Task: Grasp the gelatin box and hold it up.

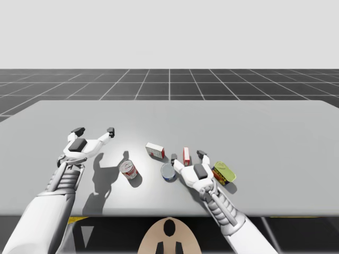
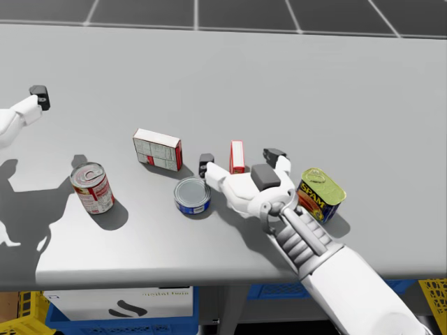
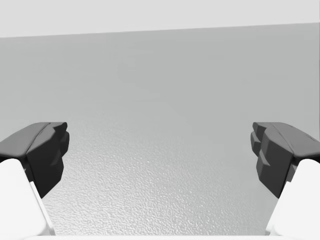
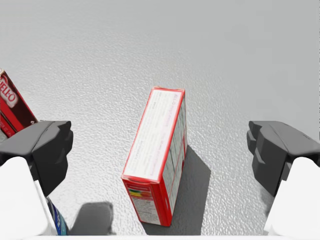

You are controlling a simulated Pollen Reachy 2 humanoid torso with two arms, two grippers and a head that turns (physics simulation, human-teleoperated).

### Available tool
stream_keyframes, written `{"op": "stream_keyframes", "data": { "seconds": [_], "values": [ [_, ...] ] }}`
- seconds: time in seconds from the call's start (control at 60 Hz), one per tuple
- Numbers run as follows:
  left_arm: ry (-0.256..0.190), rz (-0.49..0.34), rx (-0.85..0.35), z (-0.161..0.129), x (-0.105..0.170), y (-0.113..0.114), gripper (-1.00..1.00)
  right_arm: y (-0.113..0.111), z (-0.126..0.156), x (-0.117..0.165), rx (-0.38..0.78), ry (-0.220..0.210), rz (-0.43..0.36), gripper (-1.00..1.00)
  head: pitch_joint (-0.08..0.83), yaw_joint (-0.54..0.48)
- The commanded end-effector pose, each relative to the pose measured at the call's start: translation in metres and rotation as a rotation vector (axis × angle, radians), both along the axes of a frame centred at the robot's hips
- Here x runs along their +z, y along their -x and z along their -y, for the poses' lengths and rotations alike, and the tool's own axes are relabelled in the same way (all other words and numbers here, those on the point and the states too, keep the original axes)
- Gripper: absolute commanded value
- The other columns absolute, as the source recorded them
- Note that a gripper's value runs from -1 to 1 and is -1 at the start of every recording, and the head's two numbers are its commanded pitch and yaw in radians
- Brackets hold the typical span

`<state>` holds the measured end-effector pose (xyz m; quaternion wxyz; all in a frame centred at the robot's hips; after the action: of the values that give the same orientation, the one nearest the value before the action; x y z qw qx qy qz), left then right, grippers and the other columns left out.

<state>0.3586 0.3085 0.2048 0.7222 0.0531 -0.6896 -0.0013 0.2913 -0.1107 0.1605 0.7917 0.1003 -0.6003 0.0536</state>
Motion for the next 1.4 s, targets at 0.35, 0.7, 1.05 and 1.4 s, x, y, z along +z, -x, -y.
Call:
{"op": "stream_keyframes", "data": {
  "seconds": [0.35, 0.7, 1.05, 1.4],
  "values": [
    [0.001, -0.003, 0.005, 0.001, 0.000, 0.000, -1.00, 0.010, -0.043, -0.001, 0.005, -0.144, -0.055, 1.00, 0.609, -0.08],
    [-0.002, -0.004, 0.007, 0.002, -0.002, 0.001, -1.00, 0.011, -0.042, -0.004, 0.004, -0.144, -0.052, 1.00, 0.326, -0.06],
    [0.000, -0.001, 0.007, 0.001, -0.001, 0.001, -1.00, 0.016, -0.036, 0.045, 0.039, -0.165, 0.042, 1.00, 0.284, -0.06],
    [0.007, 0.010, 0.005, 0.001, 0.001, 0.002, -1.00, 0.038, -0.026, 0.178, 0.091, -0.112, 0.381, 1.00, 0.272, -0.05]
  ]
}}
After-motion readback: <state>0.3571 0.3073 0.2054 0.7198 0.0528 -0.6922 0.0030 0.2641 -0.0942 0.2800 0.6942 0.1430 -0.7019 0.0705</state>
